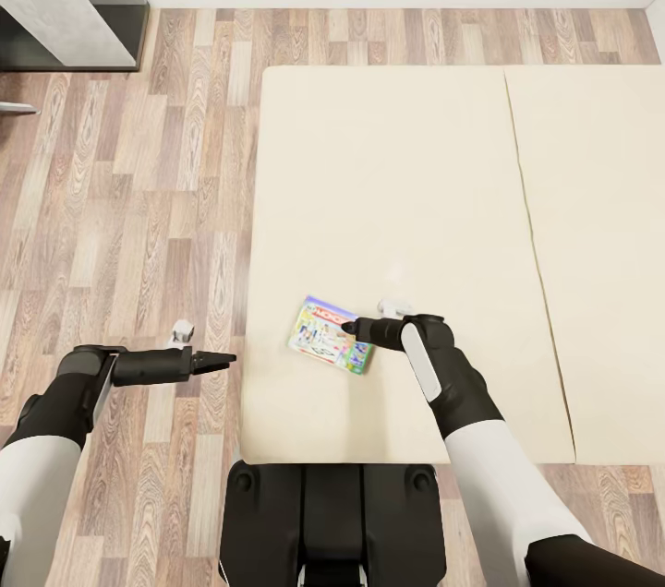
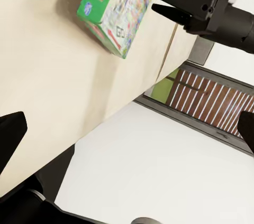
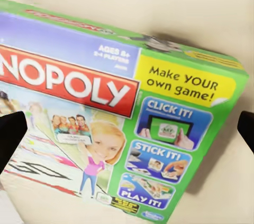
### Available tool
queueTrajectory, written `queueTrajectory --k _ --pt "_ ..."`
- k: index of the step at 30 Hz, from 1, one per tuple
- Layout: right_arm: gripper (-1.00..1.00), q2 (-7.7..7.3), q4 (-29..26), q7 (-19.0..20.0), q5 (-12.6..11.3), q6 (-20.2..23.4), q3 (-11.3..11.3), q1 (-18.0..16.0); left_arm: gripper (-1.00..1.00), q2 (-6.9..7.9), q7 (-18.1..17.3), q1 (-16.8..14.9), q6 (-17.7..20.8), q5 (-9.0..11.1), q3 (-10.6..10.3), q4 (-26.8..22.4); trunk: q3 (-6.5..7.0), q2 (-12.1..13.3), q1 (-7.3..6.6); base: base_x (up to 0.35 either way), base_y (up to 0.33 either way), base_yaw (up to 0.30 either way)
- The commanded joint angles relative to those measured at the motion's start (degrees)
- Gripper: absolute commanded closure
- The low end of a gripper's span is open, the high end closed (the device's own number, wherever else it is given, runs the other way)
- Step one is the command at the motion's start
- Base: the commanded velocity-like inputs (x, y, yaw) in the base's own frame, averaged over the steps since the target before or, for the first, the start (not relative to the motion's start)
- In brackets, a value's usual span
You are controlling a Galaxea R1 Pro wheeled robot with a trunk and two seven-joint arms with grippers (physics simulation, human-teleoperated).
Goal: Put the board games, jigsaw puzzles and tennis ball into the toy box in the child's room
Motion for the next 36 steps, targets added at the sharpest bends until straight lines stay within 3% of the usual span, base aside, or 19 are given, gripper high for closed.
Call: queueTrajectory --k 1,36 --pt "-1.0 0.0 0.0 0.0 -0.2 0.3 0.0 0.0 -1.0 -0.03 -0.5 0.0 0.6 -0.6 0.1 -0.1 -0.06 -0.1 0.03 0.0 0.0 0.0" --pt "-1.0 0.0 2.6 0.3 -0.5 -1.0 0.0 0.1 -1.0 -0.03 -0.5 0.0 0.6 -0.6 0.1 -0.1 -1.12 -0.1 0.03 0.0 0.0 0.0"
